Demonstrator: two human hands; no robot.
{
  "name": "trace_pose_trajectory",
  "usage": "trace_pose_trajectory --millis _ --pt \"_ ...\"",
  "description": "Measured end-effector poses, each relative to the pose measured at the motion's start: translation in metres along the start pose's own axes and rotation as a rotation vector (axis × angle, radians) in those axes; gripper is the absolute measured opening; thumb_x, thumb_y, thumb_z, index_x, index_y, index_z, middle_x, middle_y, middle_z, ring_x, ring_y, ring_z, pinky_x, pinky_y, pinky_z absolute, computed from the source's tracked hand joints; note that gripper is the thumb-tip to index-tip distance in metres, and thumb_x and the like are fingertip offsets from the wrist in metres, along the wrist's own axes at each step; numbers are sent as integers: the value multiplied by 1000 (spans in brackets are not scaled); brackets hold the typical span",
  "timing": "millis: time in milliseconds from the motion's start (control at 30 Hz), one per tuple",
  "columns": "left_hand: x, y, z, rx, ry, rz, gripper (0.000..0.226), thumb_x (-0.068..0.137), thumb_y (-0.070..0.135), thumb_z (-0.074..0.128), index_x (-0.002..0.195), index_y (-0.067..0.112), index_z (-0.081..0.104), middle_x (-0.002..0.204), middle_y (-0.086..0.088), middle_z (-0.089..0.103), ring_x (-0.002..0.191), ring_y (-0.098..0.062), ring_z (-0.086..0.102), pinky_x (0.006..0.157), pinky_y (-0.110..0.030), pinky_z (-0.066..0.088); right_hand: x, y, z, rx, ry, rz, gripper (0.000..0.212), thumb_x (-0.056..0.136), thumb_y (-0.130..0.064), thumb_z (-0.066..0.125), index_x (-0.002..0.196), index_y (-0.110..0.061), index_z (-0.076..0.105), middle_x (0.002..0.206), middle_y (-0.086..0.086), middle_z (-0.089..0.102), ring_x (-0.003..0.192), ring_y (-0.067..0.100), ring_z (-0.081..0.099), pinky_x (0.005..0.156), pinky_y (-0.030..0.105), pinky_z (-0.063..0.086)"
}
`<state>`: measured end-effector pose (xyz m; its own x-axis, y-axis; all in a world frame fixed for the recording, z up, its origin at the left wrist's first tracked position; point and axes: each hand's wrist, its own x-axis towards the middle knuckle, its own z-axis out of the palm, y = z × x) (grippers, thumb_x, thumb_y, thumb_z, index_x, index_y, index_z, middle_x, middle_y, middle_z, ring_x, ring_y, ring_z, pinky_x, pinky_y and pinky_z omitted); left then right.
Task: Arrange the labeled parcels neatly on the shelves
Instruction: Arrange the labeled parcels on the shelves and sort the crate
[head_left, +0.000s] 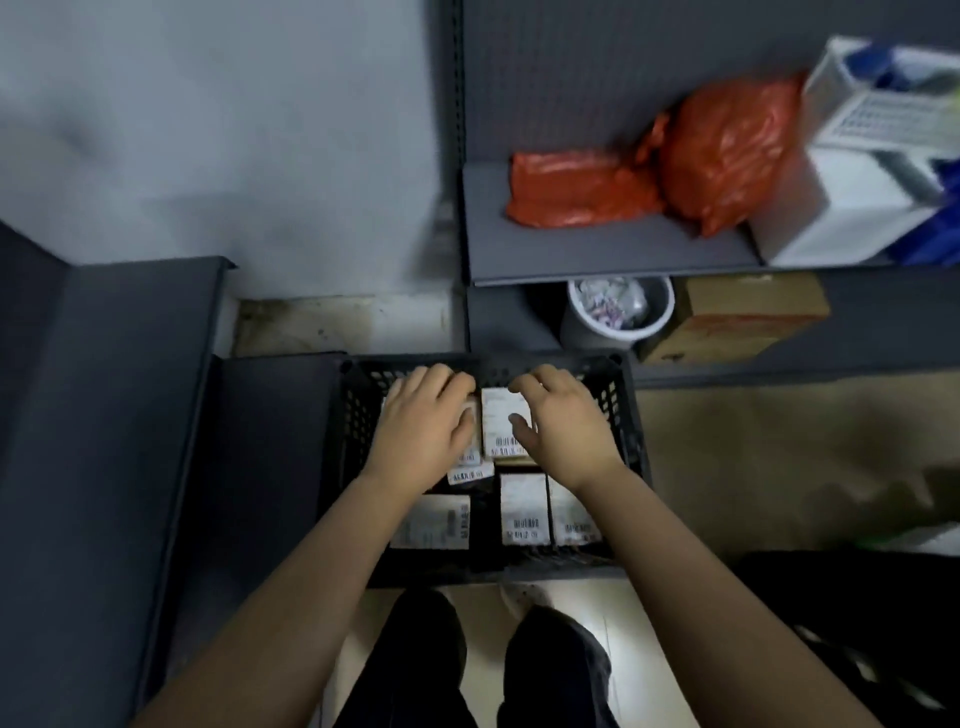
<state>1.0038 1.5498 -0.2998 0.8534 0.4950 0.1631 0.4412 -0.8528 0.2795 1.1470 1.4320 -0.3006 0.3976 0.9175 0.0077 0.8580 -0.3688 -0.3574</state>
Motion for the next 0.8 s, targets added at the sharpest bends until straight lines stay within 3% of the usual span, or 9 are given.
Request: trace_pose_trajectory --millis 200,400,500,633,800 --pt "-3 17 -58 48 124 -174 28 82 18 70 108 12 63 101 -6 61 90 -28 57 78 -41 46 32 -19 -57 9 83 -260 26 76 -13 73 100 -8 63 95 10 59 86 32 56 76 40 48" --pt "-22 42 -78 116 285 -300 34 86 29 51 112 9 63 104 -8 62 93 -27 56 80 -40 46 37 -30 -85 -4 42 -496 26 78 -12 70 103 -7 65 99 13 61 90 34 57 78 40 46" --pt "-39 55 -92 140 340 -414 35 85 30 51 111 9 63 106 -9 63 96 -28 57 81 -41 47 34 -41 -92 4 23 -590 26 80 -11 68 105 -5 65 100 15 61 91 36 56 75 39 44" --pt "-81 63 -112 212 383 -548 35 87 32 48 109 11 62 104 -9 63 94 -30 60 78 -41 50 29 -72 -87 21 -25 -742 27 86 -16 65 110 -7 62 106 14 59 96 34 52 75 36 37" --pt "-163 75 -140 336 464 -752 33 90 34 47 112 14 62 105 -4 62 96 -25 55 78 -36 43 1 -146 -70 73 -101 -945 22 83 -15 65 103 -5 61 102 15 59 92 35 55 76 42 47"
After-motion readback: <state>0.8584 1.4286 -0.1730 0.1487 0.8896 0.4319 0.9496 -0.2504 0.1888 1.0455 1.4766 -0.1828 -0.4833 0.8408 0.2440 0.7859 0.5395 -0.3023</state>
